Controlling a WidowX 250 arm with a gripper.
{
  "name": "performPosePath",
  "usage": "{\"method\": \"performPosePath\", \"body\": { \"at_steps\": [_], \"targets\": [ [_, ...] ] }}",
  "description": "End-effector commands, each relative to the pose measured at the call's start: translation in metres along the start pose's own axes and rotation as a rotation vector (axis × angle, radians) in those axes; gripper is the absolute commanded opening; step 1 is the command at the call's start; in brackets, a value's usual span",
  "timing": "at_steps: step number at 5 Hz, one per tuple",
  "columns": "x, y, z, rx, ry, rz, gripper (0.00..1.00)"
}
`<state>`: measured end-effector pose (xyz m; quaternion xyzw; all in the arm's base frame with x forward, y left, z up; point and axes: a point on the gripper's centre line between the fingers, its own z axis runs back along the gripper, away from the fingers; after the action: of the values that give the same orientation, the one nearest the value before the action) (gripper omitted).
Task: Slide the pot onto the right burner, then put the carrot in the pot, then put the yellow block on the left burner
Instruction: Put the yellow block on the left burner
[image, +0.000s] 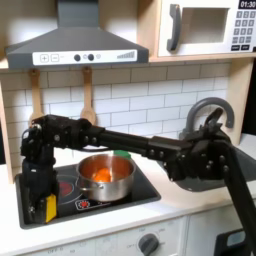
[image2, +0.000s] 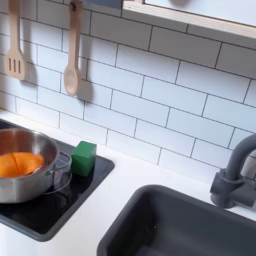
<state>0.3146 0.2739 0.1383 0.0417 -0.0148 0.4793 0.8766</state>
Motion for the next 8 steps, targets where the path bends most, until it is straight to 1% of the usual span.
{"method": "performPosePath", "body": {
  "at_steps": [1, 2, 3, 4, 5, 6, 7, 8],
  "targets": [
    [0.000, 0.002, 0.008, 0.003, -0.022, -0.002, 1.00],
    [0.000, 0.001, 0.006, 0.002, -0.011, 0.006, 1.00],
    [0.002, 0.000, 0.009, -0.005, -0.020, 0.010, 1.00],
    [0.002, -0.001, 0.008, 0.002, -0.005, 0.010, 1.00],
    [0.004, -0.003, 0.019, -0.017, -0.023, 0.009, 1.00],
    [0.004, -0.002, 0.031, -0.021, -0.034, 0.007, 1.00],
    [0.001, -0.004, 0.037, -0.051, -0.026, 0.006, 1.00],
    [-0.005, -0.008, 0.041, -0.079, -0.007, -0.020, 1.00]
  ]
}}
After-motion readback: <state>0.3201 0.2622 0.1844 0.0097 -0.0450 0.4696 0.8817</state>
